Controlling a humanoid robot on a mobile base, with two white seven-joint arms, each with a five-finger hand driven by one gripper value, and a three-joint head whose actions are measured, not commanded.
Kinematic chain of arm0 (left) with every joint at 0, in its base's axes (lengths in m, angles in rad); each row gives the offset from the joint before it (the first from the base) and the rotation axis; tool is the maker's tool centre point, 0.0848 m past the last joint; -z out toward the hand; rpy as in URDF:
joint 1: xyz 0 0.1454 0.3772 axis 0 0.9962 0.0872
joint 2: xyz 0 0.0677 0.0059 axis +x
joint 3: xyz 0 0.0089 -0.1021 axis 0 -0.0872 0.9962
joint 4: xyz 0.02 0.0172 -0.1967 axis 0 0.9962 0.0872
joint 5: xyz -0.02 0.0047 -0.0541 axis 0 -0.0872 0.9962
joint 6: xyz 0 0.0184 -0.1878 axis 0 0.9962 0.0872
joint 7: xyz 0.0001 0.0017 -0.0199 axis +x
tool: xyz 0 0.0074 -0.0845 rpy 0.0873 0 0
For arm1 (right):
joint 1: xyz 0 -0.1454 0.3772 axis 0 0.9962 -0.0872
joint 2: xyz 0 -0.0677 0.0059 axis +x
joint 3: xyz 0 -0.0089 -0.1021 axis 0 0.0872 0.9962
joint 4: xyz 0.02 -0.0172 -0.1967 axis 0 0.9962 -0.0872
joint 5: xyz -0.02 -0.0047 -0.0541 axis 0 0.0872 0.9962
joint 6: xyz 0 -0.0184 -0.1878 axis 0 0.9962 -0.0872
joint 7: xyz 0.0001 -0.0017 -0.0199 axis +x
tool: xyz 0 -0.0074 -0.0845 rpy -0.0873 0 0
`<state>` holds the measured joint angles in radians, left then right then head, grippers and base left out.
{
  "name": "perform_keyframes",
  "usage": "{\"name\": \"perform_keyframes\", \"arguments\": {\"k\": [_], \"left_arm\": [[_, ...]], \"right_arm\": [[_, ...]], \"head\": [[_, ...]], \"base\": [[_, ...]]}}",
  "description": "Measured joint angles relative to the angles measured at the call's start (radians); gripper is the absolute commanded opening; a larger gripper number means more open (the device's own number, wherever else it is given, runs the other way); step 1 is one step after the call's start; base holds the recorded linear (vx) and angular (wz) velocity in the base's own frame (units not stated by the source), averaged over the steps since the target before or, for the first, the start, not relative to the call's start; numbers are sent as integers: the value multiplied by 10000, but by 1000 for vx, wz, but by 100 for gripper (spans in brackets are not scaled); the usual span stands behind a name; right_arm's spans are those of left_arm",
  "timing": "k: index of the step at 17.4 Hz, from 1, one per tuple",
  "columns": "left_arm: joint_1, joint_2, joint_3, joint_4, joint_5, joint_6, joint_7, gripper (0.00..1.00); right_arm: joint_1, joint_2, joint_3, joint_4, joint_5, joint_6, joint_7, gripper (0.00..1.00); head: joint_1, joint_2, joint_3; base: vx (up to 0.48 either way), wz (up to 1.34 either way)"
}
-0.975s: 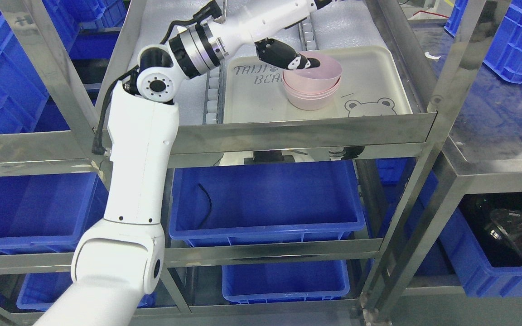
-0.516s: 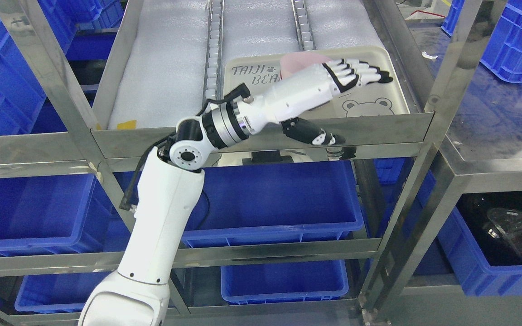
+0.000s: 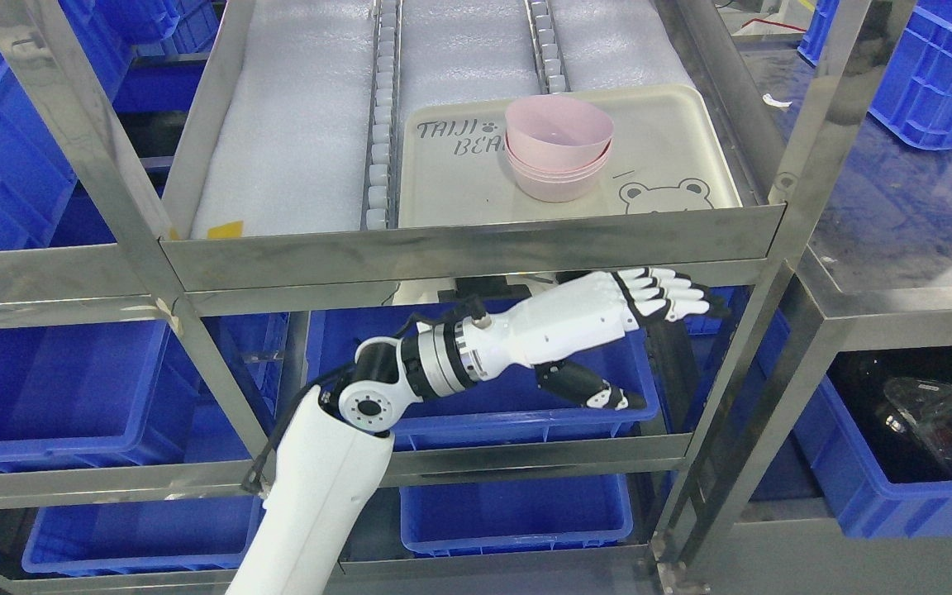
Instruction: Stack pink IKEA bowl on shelf middle layer
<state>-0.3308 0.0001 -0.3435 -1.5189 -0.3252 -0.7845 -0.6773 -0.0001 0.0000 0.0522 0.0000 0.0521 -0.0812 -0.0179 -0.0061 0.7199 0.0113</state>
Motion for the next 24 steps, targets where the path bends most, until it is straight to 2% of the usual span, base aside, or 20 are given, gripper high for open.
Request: {"name": "perform_keyframes", "arguments": {"k": [4, 7, 11, 14, 17, 19, 24], "left_arm": [[1699, 0, -216, -94, 19, 9, -177, 95], [2939, 0, -104, 365, 63, 38, -79, 95], [3674, 0, 207, 1088, 743, 24, 1556, 95], [4011, -2, 422, 1520, 1330, 43, 3590, 100], [4132, -1, 584, 1754, 1619, 1272, 6123, 100], [4138, -1, 701, 1789, 1831, 2178, 7233, 100], [4135, -1, 917, 1411, 2747, 4135, 7990, 100]], "right_arm": [[1, 0, 0, 0, 0, 0, 0, 100], [1, 0, 0, 0, 0, 0, 0, 100], [1, 0, 0, 0, 0, 0, 0, 100], [1, 0, 0, 0, 0, 0, 0, 100], [2, 0, 0, 0, 0, 0, 0, 100], [2, 0, 0, 0, 0, 0, 0, 100], [2, 0, 0, 0, 0, 0, 0, 100]], "head": [[0, 0, 0], [0, 0, 0], [0, 0, 0], [0, 0, 0], [0, 0, 0], [0, 0, 0], [0, 0, 0]], "base": [[-4, 19], [-3, 11], [0, 0], [-3, 19], [-1, 13], [0, 0], [0, 0]]}}
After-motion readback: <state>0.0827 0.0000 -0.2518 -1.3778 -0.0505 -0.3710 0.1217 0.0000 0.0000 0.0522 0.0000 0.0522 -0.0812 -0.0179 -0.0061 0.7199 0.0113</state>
